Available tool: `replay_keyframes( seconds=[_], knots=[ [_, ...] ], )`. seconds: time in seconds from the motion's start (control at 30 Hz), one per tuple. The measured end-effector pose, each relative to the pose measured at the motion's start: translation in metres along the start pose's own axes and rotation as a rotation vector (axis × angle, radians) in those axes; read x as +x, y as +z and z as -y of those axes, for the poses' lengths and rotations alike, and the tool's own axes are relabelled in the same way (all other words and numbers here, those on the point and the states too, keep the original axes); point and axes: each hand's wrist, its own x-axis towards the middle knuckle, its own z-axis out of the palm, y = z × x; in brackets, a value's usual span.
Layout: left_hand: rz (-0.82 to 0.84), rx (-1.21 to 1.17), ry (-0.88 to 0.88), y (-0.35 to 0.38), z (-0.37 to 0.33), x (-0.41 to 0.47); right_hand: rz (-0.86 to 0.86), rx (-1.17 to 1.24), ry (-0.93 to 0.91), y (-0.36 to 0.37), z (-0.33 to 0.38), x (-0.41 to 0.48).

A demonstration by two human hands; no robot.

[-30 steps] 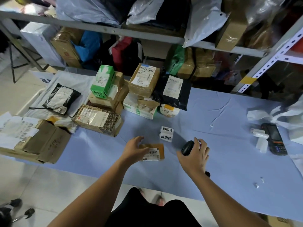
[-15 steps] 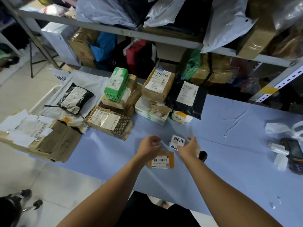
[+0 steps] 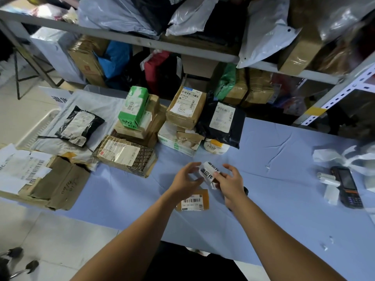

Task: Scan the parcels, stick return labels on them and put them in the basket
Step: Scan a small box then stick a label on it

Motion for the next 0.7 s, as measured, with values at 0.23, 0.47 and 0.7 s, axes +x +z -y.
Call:
replay_keyframes(
  seconds=[0.23, 0.47, 0.7],
  knots=[
    [-0.007, -0.245, -0.035, -0.005, -0.017, 0.002, 0.137, -0.07, -0.165, -0.006, 0.004, -0.004],
    [0.053, -0.463, -0.022, -0.011, -0.034, 0.003, 0.366, -0.266, -0.271, -0.016, -0.002, -0.016],
    [0.005, -0.123, 0.045, -0.017, -0.035, 0.001, 0.342, -0.227, -0.25, -0.018, 0.0, -0.021]
  ],
)
